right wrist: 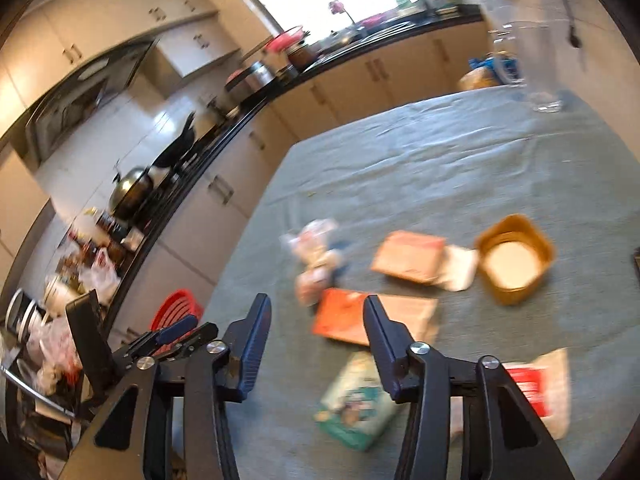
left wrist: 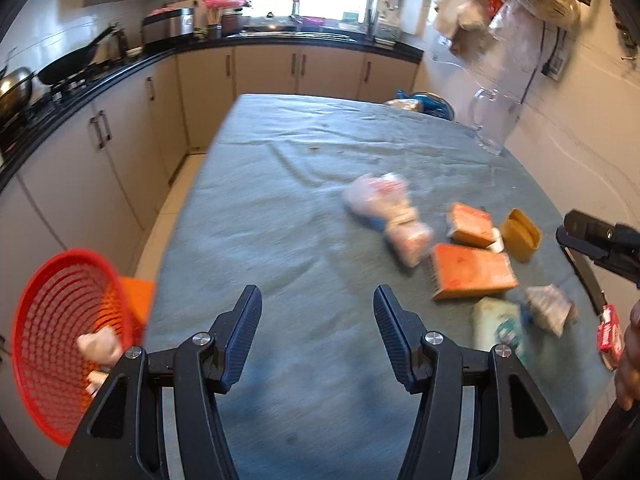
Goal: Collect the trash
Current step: 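Grasp the clear plastic bag with the left tool while the right tool grasps the yellow container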
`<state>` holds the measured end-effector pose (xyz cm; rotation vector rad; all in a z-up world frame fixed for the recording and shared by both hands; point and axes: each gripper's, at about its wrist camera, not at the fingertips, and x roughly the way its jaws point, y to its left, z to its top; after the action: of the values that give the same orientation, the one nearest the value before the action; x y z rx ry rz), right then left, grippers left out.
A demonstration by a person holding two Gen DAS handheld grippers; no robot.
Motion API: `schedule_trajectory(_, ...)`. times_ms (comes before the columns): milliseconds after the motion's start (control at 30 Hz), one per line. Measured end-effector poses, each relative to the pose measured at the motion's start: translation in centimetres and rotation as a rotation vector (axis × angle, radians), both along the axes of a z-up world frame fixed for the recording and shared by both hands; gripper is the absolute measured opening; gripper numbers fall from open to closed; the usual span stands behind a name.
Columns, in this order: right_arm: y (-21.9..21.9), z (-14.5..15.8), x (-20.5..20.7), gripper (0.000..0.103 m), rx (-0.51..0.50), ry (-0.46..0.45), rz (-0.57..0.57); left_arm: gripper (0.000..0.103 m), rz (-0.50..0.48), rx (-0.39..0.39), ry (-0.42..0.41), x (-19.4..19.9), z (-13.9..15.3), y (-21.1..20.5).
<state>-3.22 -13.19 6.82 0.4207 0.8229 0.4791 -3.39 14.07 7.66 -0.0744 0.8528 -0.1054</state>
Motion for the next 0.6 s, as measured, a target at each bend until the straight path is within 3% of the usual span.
schedule_trajectory(267, -6.1, -0.7, 0.9, 0.048, -0.024, 0.012, -0.154, 0.057, -0.043, -0.077, 0.09, 6.6, -0.4, -4.4)
schedule_trajectory(433, -9.1, -1.7, 2.3, 0.047, -0.046, 0.054, -0.256, 0.057, -0.028, -0.021, 0.148, 10.0, -2.4, -6.5)
schedule_trajectory(600, -10.5, -3.2, 4.2, 0.039, -0.075, 0.107, -0.3, 0.057, -0.026, -0.007, 0.171, 11.8, -3.8, -7.2)
